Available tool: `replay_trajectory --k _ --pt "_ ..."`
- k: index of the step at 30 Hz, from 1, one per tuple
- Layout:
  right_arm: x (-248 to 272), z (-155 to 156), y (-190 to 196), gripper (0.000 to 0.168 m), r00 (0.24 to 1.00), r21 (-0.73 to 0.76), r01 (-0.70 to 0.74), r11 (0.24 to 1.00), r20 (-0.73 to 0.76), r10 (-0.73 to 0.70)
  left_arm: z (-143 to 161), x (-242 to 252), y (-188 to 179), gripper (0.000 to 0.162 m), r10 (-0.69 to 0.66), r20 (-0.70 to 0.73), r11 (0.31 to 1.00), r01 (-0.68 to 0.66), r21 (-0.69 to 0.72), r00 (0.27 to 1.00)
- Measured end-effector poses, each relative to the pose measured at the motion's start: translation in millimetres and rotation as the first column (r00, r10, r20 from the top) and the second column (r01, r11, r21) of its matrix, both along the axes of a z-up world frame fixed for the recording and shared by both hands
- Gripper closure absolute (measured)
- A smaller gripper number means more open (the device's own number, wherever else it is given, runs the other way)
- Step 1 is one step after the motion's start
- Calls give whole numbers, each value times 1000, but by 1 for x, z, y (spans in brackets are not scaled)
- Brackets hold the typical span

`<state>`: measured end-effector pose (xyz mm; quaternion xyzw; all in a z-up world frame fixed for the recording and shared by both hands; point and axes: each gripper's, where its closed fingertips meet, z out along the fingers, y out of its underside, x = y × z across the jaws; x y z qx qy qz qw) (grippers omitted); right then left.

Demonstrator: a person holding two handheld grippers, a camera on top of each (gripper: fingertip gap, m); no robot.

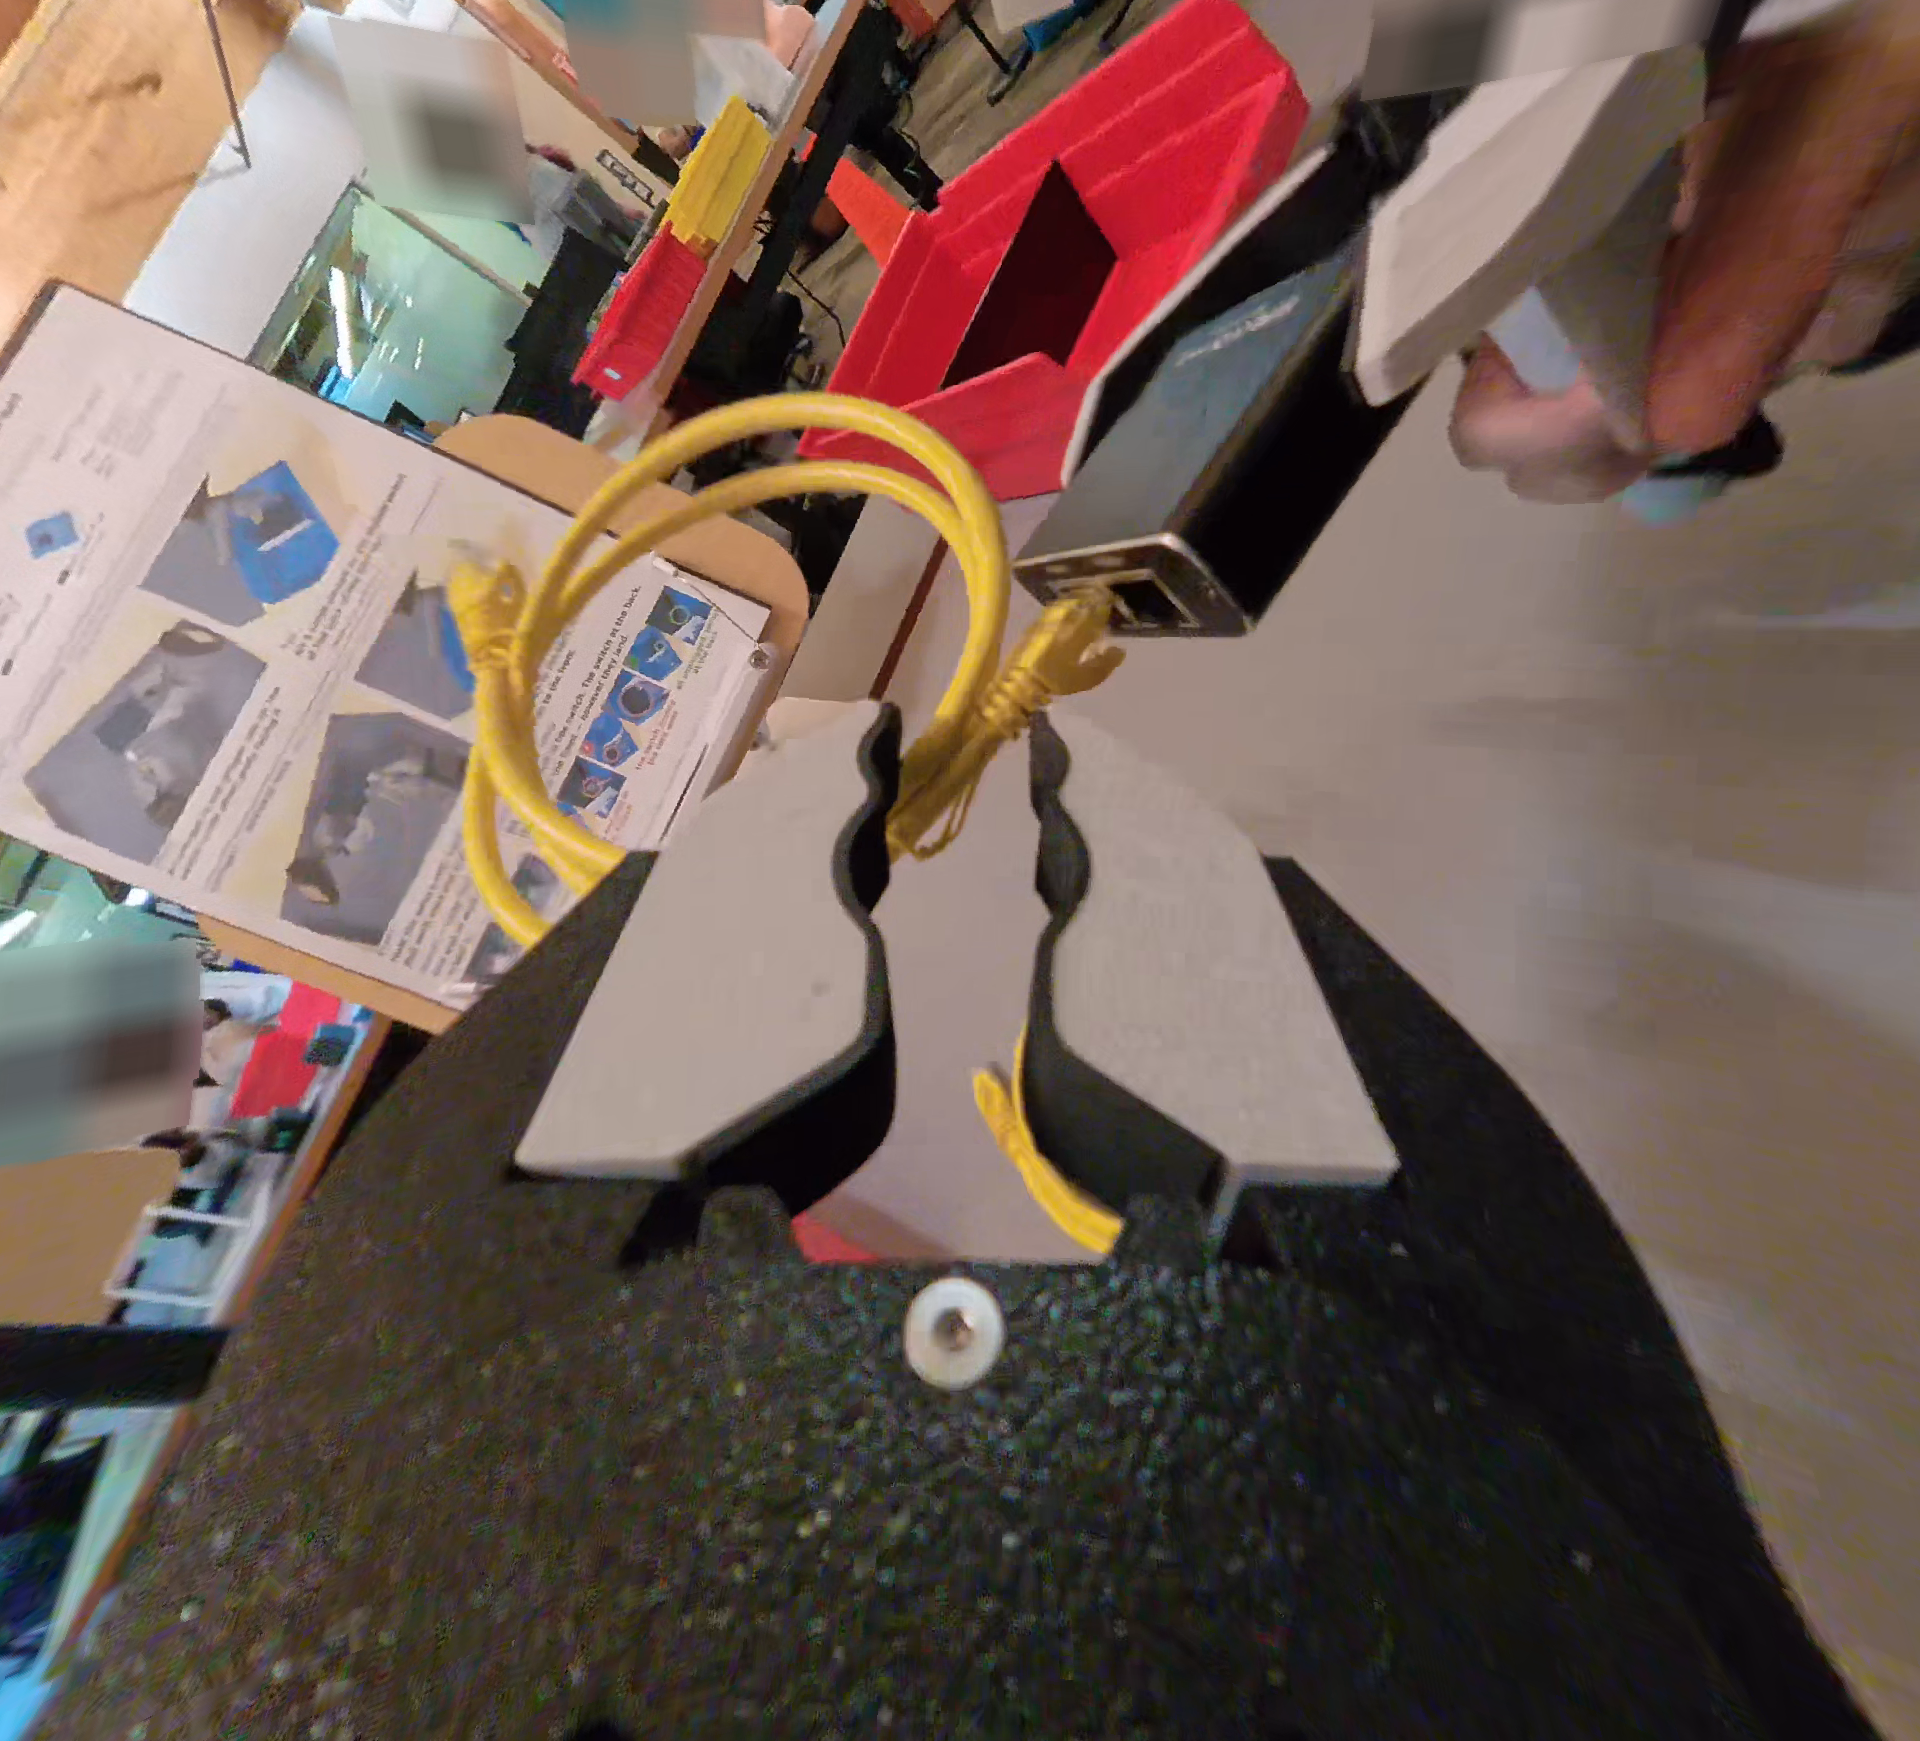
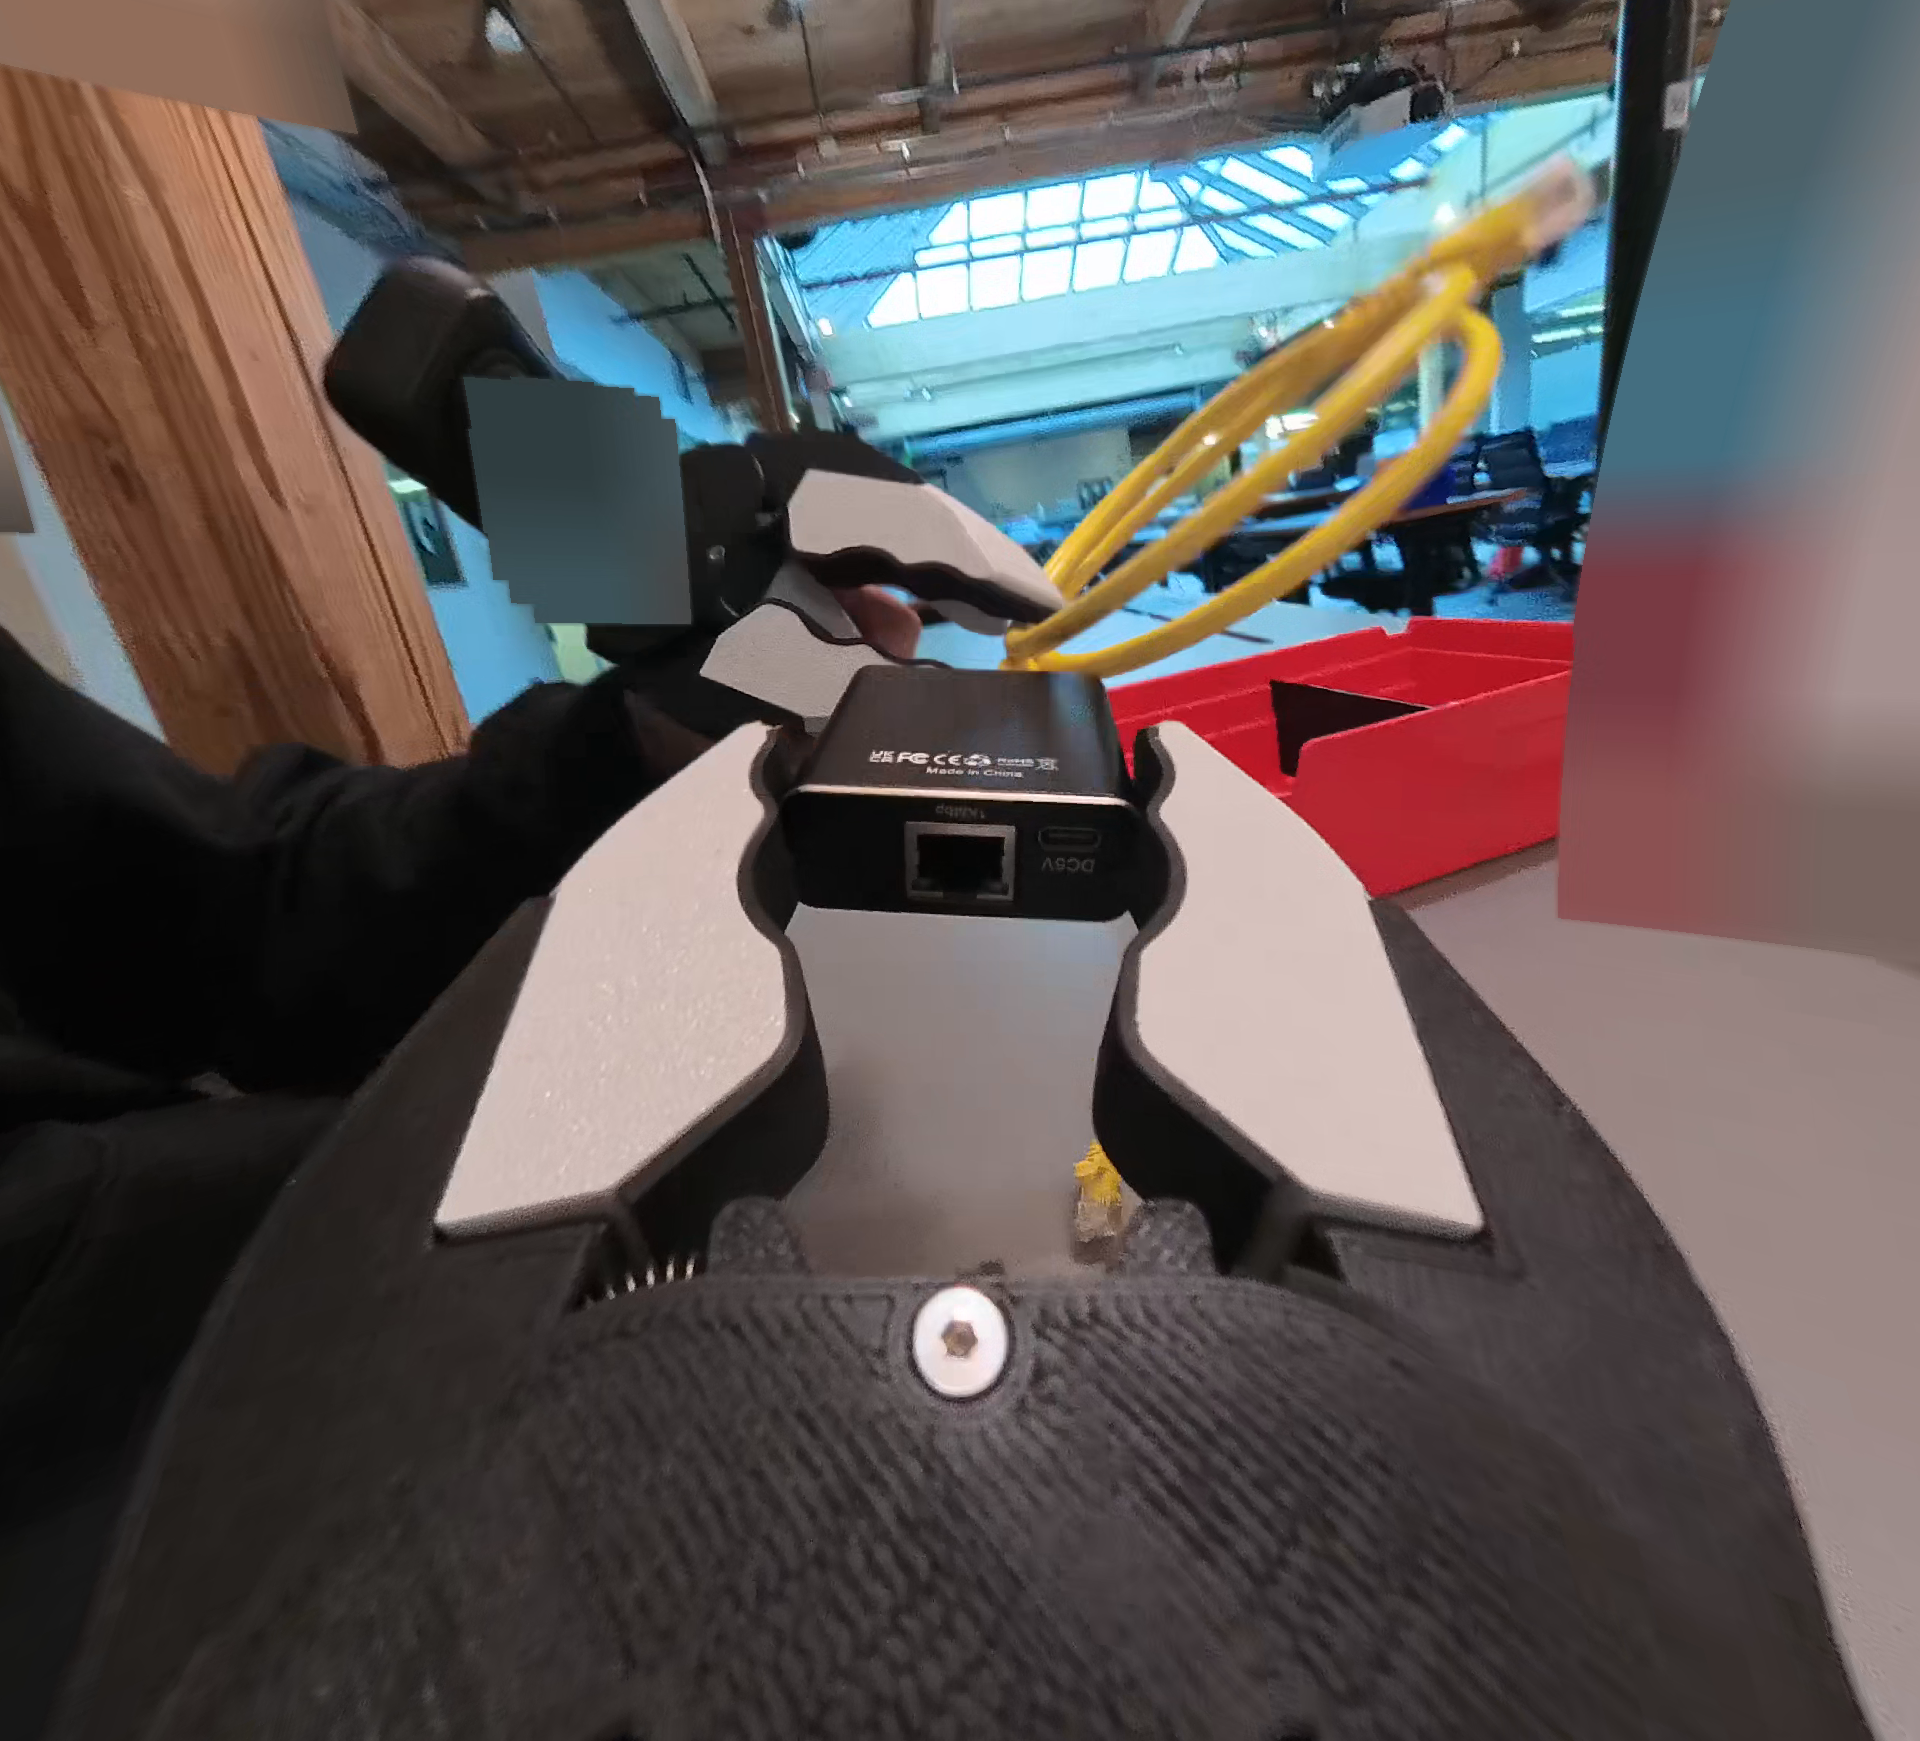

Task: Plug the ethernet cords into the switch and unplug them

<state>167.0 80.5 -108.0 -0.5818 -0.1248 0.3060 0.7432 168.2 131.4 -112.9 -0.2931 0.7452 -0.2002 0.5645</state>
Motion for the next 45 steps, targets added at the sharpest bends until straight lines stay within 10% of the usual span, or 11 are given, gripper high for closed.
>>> replay_trajectory --k 13,23,45 --pt "26 0 -14 104 994 97 -5 995 -112 16 4 -25 -12 118 122 205 813 21 -582 971" --pt "-21 -2 -12 104 979 118 -50 992 203 25 -12 -25 -72 102 -210 132 23 140 -990 969" --pt "-16 -27 -2 107 959 34 3 999 282 -12 -28 -8 -49 137 -87 164 -352 124 -928 983"
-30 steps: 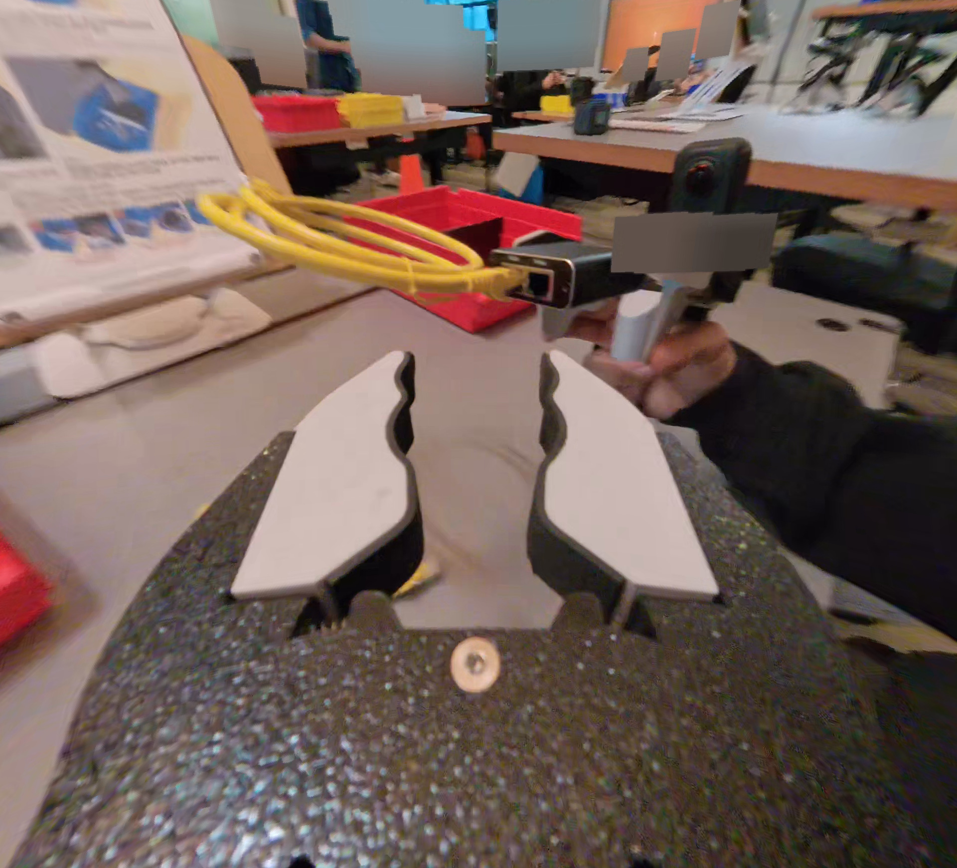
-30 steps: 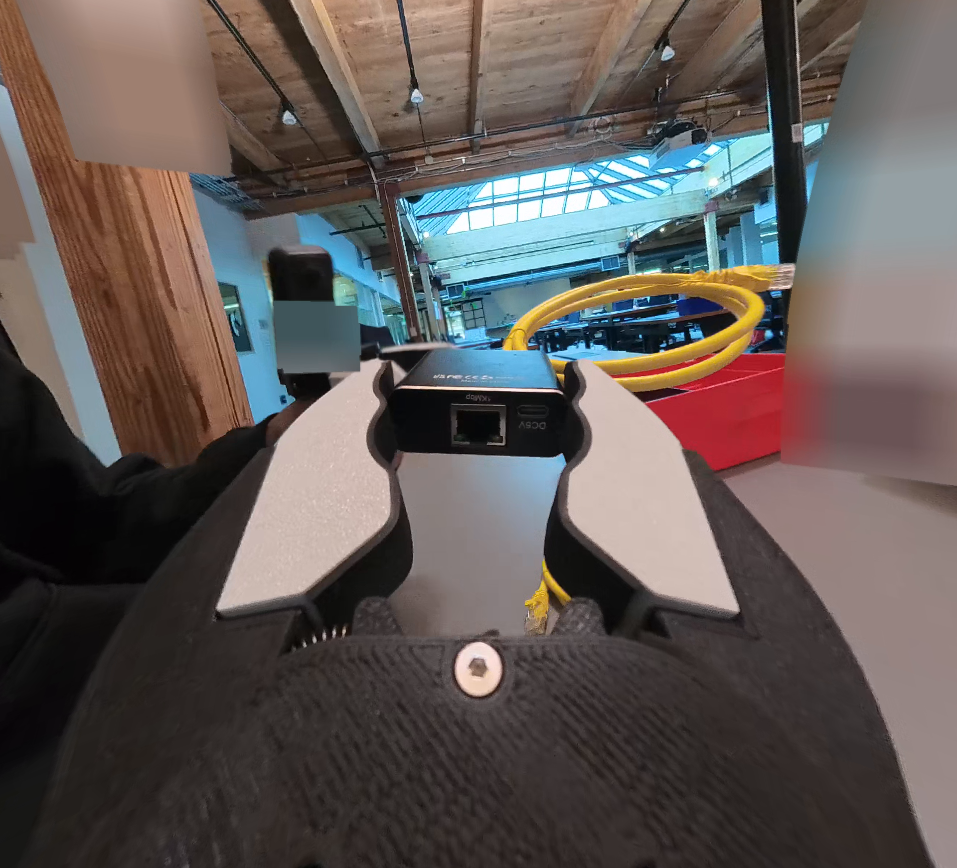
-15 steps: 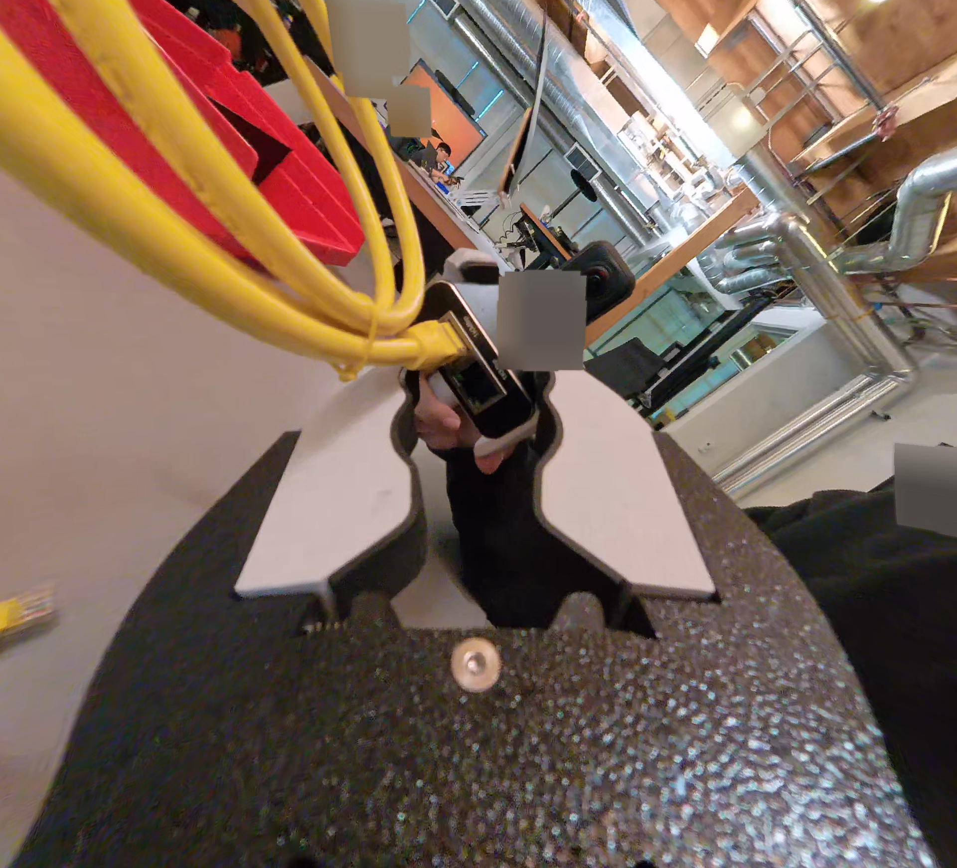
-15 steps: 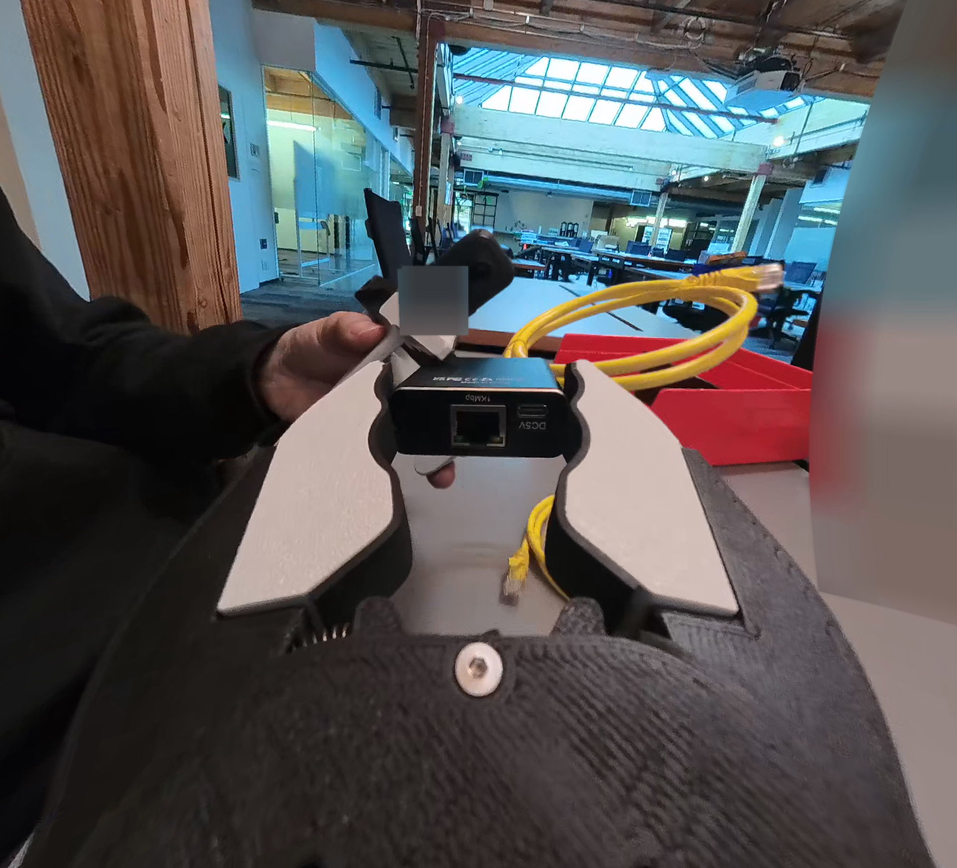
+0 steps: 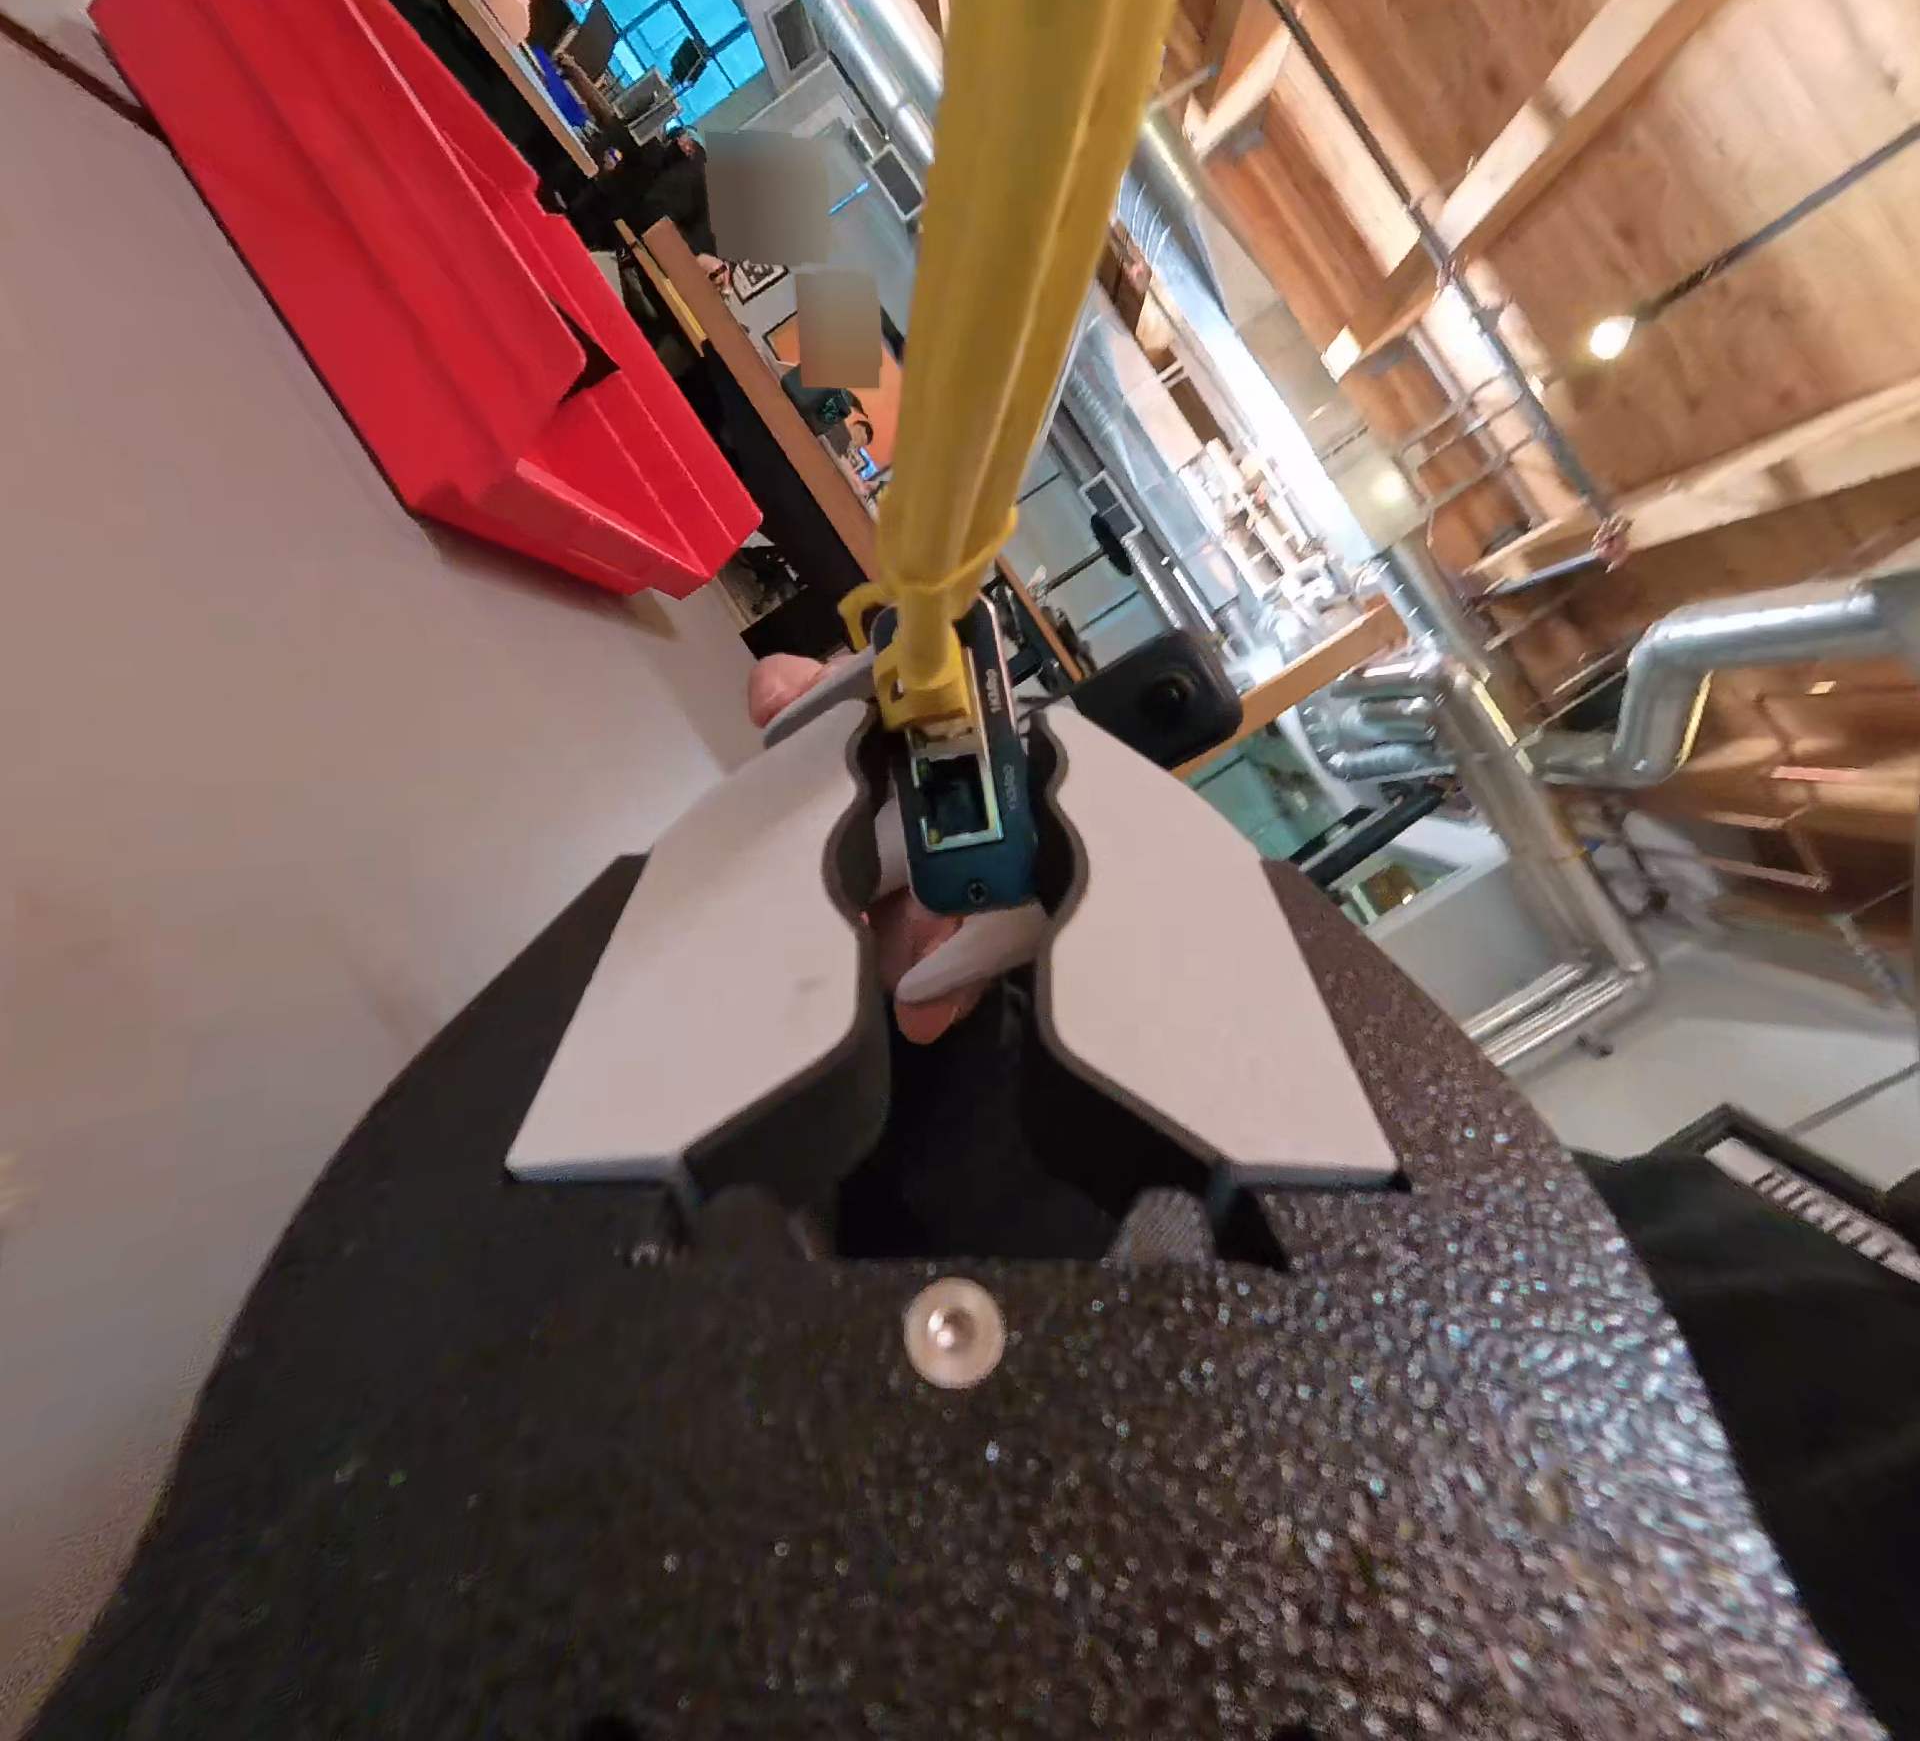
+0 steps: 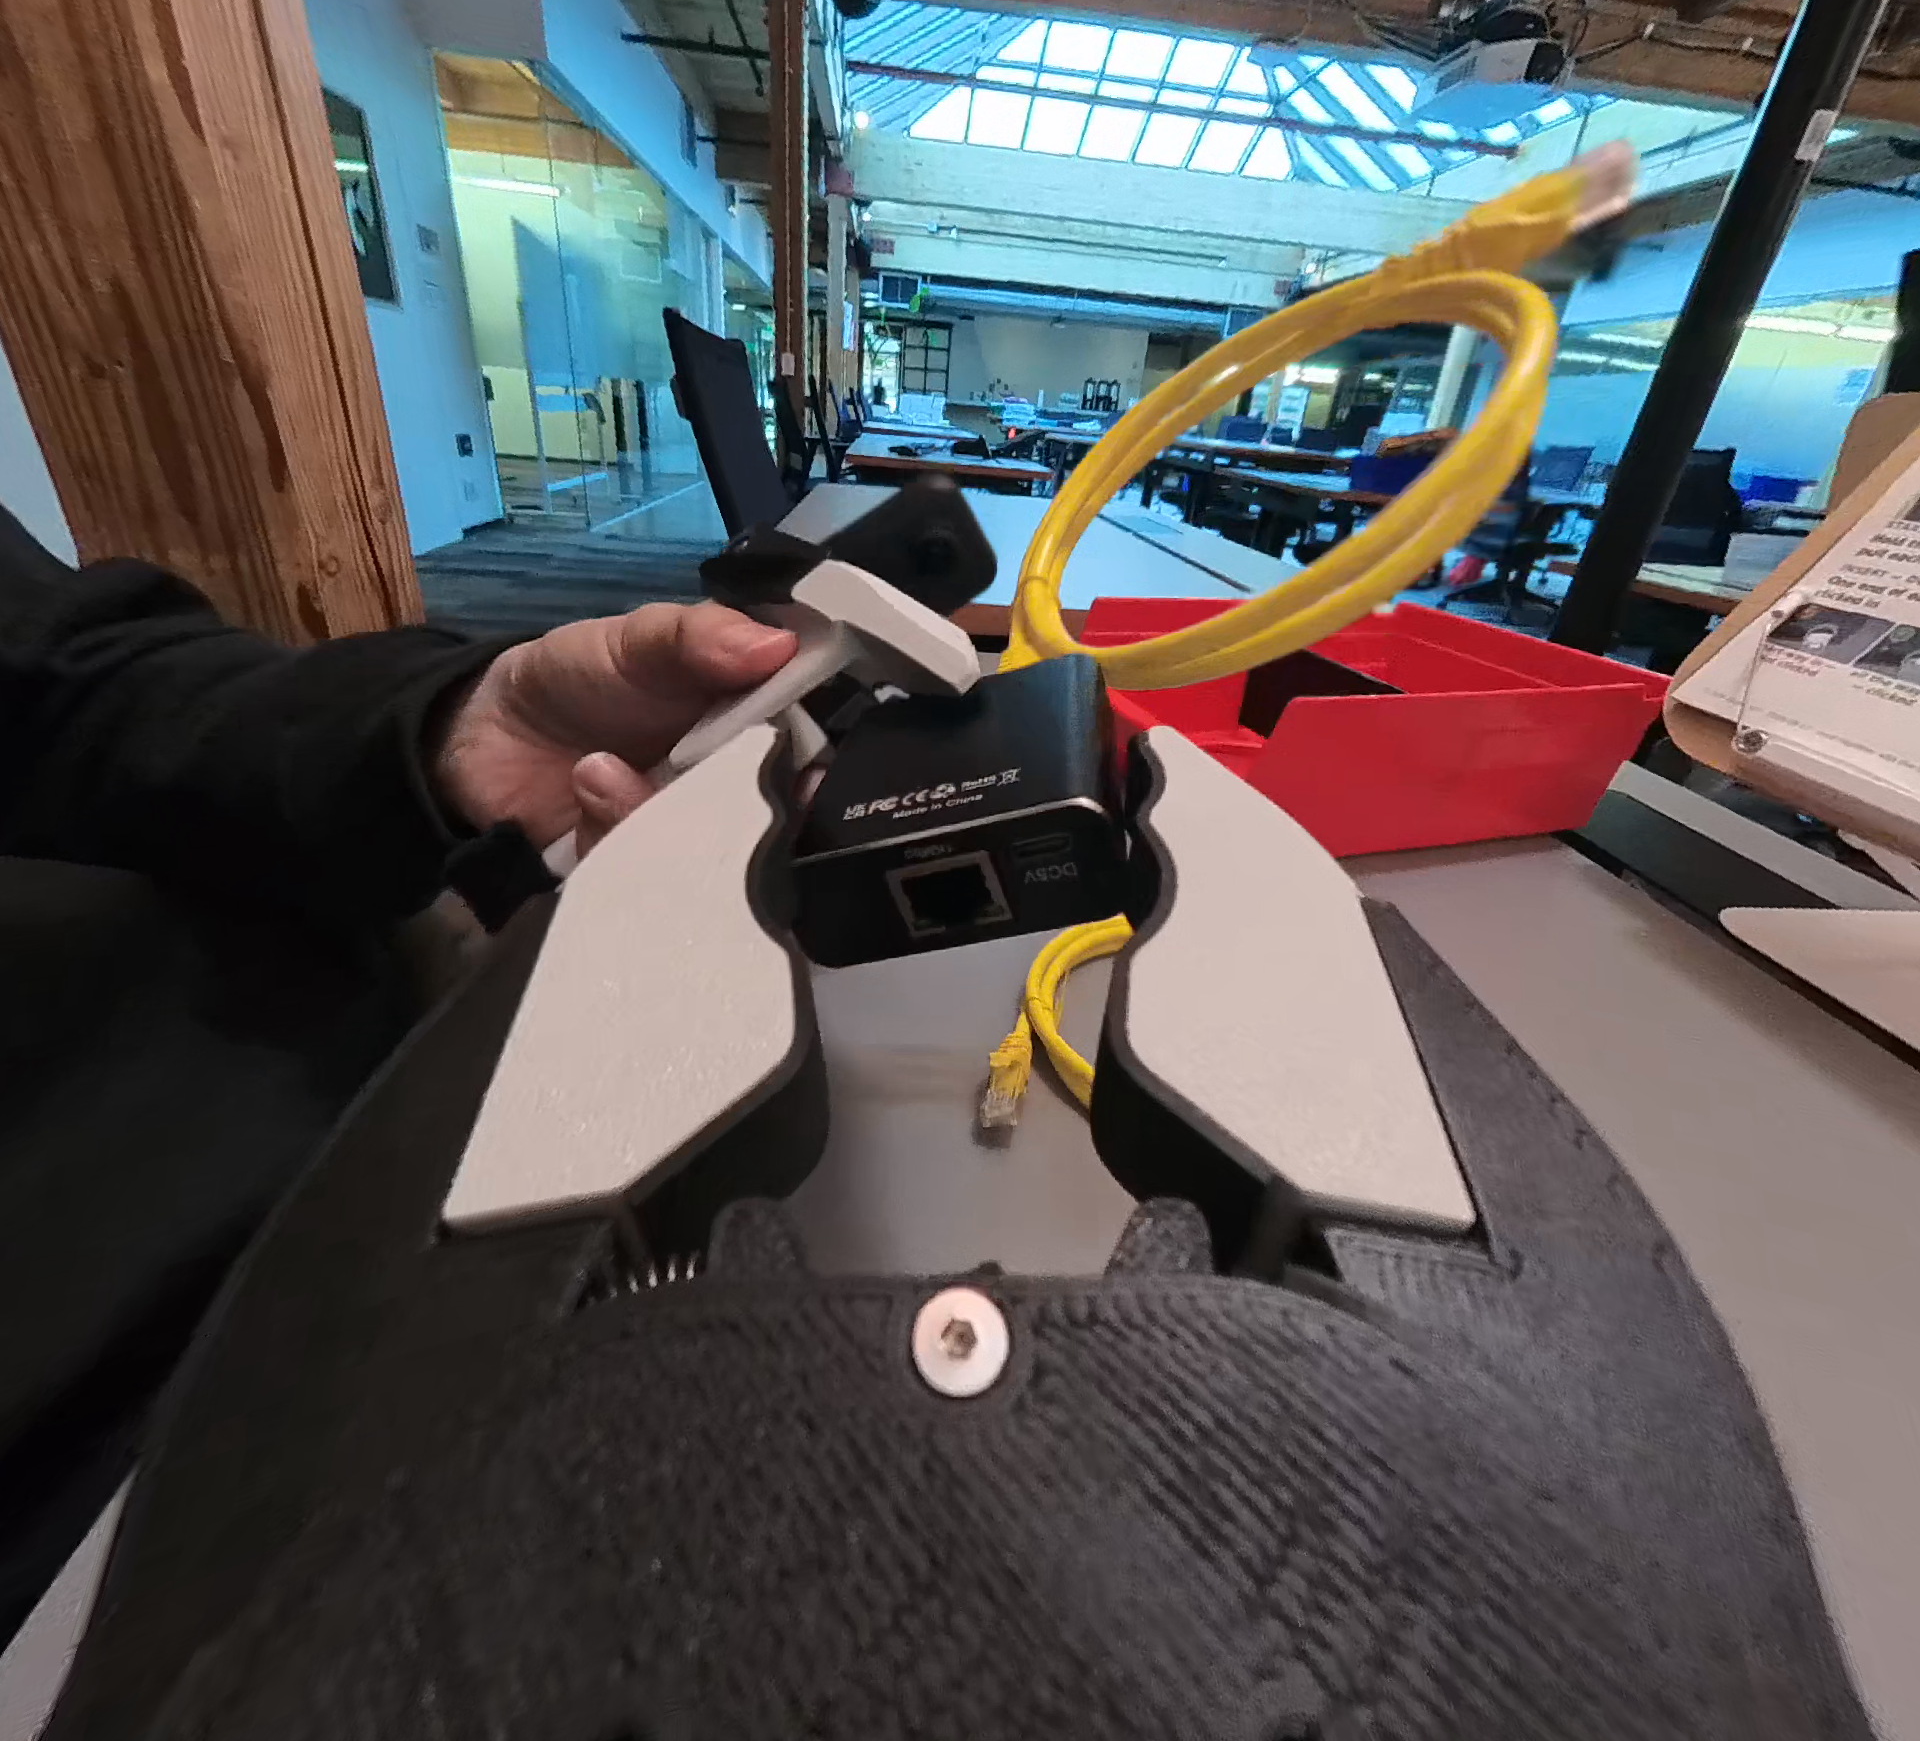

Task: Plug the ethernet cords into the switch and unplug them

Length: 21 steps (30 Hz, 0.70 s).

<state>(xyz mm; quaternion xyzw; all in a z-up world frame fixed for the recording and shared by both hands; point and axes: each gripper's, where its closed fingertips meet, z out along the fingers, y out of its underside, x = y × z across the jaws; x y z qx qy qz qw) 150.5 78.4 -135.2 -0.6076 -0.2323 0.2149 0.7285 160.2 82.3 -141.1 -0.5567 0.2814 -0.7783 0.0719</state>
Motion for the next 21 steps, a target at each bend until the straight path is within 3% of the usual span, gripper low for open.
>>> replay_trajectory --k 6,12,21 --pt "1 -3 3 109 995 63 56 996 77 -61 -5 5 7 139 47 -42 988 -53 -145 998" --pt "-1 -12 9 96 977 75 103 992 181 -115 -10 7 17 139 77 -63 964 -90 -249 995" --pt "3 -14 20 104 975 11 168 986 149 -168 -4 4 21 138 132 -60 967 -142 -212 989"
